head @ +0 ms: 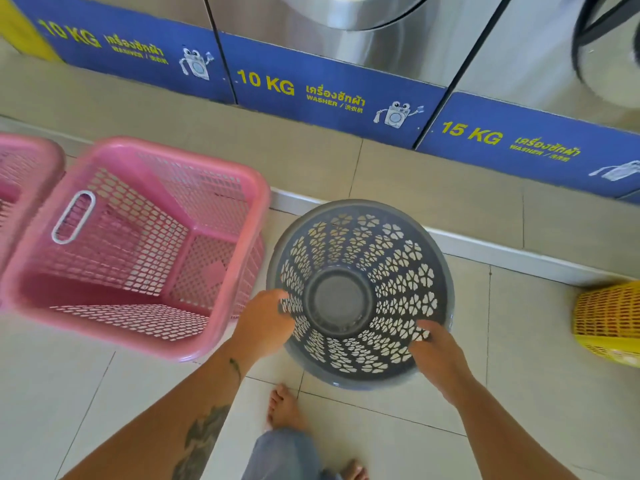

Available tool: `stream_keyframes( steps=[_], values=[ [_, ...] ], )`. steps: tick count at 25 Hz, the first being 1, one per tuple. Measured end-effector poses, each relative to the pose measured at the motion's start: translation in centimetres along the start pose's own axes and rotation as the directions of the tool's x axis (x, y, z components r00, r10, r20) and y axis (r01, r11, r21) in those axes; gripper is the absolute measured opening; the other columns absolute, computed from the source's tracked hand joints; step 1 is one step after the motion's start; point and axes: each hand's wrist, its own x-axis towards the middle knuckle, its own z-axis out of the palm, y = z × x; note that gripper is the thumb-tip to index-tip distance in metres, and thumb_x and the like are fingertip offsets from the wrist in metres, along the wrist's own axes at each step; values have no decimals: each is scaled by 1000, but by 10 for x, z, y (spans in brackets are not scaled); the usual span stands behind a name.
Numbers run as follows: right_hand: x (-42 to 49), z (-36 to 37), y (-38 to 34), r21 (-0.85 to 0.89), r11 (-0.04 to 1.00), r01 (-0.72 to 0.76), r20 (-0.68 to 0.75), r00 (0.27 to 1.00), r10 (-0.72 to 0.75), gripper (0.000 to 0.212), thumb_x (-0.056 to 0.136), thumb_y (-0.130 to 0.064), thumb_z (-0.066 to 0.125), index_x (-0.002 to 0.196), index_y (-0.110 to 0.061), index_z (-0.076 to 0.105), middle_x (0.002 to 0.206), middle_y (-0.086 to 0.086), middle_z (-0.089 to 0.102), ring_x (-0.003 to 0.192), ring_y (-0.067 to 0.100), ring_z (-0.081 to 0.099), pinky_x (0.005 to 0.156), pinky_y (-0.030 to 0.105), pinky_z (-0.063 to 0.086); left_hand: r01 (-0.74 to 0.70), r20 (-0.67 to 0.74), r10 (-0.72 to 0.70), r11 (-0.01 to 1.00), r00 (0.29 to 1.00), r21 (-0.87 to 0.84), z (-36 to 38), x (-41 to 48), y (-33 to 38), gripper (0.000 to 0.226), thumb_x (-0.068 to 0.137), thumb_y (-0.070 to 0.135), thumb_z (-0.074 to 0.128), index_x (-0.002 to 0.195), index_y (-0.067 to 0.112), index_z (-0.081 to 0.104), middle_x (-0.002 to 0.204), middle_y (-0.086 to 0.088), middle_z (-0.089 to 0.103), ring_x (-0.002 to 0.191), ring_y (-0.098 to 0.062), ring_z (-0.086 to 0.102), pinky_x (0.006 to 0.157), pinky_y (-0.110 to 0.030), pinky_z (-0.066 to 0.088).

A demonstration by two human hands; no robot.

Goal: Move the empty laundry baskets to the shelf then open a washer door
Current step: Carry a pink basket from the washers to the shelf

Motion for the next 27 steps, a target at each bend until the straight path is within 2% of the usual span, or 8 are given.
stream_keyframes(
  steps=[4,9,14,17,21,23,25,27],
  values=[
    [-32,-13,10,38,997,72,33,997,-73,47,85,-10,54,130,-21,50,116,3,50,101,25,56,61,24,48,-111,-144,92,985,985,-131,-5,-46,2,42,88,0,49,126,16,59,125,-5,59,102,-15,58,74,-13,42],
    [-100,-42,-1,12,952,306,15,952,-306,43,84,-8,56,125,-22,53,110,-1,46,90,13,50,51,9,39,-190,-232,158,974,960,-122,-22,-123,13,37,87,1,49,109,27,65,100,15,63,86,12,54,72,-5,44],
    [-198,-73,-42,27,880,475,20,879,-476,44,83,-10,58,123,-27,52,114,-2,48,98,18,53,68,21,48,-280,-306,211,939,928,-200,-78,-224,38,30,89,2,50,95,28,64,97,-2,69,80,-17,66,65,-20,49],
    [-248,-78,-78,-48,811,583,50,812,-581,48,85,-11,58,129,-27,51,116,-8,46,100,17,51,79,23,41,-287,-410,179,933,894,-219,-122,-280,39,30,89,6,50,96,31,66,99,0,71,73,-16,65,59,-22,52],
    [-308,-57,-143,-82,697,712,136,701,-700,52,84,-8,58,133,-25,51,120,-6,52,81,1,59,70,13,41,-318,-559,113,904,822,-285,-192,-339,24,24,91,7,57,95,28,67,97,-3,71,77,-25,63,84,-43,54],
    [-339,-35,-184,-89,621,779,133,627,-768,48,80,-3,56,118,-32,59,97,-17,55,65,-6,55,58,4,40,-345,-629,122,905,768,-247,-234,-360,3,25,92,9,57,98,30,67,90,7,70,64,-10,60,72,-37,57],
    [-370,-5,-225,-125,547,827,133,561,-817,47,76,1,56,107,-32,62,92,-21,56,77,-4,54,64,0,35,-354,-683,103,904,723,-238,-275,-379,-26,26,92,12,56,95,36,66,84,14,68,53,-1,58,52,-25,52],
    [-401,29,-263,-149,505,850,151,524,-838,43,75,0,57,105,-30,61,90,-18,58,84,7,54,65,4,35,-359,-701,73,894,709,-270,-314,-391,-60,25,92,15,55,90,38,64,86,15,68,63,-1,63,58,-24,53]
  ],
)
